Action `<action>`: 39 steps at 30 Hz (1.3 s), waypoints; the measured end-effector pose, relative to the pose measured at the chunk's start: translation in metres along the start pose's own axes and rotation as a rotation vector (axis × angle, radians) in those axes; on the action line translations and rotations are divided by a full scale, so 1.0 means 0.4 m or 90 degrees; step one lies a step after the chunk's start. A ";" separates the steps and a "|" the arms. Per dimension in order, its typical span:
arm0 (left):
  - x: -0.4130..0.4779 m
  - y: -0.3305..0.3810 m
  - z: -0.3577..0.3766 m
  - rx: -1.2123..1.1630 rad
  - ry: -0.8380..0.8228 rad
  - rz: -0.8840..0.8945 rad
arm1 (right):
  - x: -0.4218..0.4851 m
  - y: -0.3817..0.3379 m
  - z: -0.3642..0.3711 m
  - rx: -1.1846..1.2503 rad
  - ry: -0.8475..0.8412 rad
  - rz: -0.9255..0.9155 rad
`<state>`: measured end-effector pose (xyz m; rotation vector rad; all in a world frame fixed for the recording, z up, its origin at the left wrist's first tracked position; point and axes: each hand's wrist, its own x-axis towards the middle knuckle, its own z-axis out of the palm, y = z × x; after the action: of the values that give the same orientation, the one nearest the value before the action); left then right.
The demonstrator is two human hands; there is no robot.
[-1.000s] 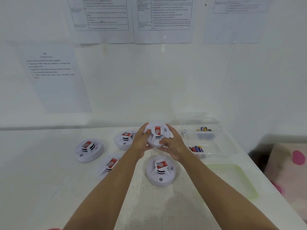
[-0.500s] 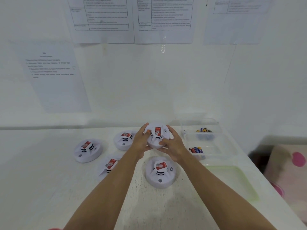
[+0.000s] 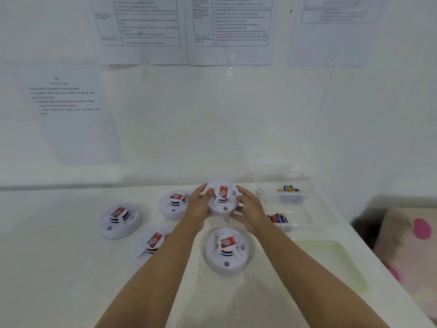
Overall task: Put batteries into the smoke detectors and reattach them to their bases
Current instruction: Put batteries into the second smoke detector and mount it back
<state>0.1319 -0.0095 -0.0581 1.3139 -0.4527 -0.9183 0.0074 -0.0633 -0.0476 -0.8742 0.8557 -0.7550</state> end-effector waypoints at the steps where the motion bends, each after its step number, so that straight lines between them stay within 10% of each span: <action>1: 0.010 -0.005 0.001 -0.004 -0.009 -0.008 | 0.004 0.001 0.001 0.004 0.012 0.001; 39: 0.097 -0.076 0.016 0.053 -0.002 -0.010 | 0.028 0.017 0.008 -0.052 0.115 0.006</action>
<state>0.1405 -0.0434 -0.0933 1.3940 -0.4886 -0.9236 0.0167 -0.0686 -0.0557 -0.8830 1.0561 -0.8033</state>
